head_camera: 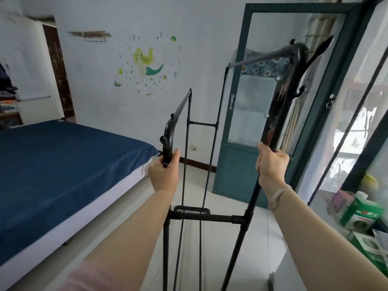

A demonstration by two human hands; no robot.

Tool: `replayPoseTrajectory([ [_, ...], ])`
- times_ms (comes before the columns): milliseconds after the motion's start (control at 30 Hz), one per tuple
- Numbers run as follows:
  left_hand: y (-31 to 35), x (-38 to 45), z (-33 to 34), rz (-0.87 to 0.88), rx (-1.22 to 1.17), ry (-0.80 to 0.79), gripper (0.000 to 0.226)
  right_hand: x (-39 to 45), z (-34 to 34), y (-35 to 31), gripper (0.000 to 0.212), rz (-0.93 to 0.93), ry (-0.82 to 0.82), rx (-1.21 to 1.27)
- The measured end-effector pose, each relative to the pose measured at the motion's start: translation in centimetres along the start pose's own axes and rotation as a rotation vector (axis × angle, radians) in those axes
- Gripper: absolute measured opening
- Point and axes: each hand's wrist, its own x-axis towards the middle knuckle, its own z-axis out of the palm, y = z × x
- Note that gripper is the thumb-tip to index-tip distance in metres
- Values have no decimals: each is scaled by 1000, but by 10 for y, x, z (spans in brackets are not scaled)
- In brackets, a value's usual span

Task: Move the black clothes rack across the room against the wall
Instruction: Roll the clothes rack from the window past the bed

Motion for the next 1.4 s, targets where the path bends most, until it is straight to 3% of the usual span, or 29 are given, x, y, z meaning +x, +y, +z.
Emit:
replayPoseTrajectory([
  [733,-70,116,174,-37,25,135,43,237,55,82,39,76,-97,27],
  [1400,-148,283,245,-75,46,117,45,369,171,151,39,71,-85,25],
])
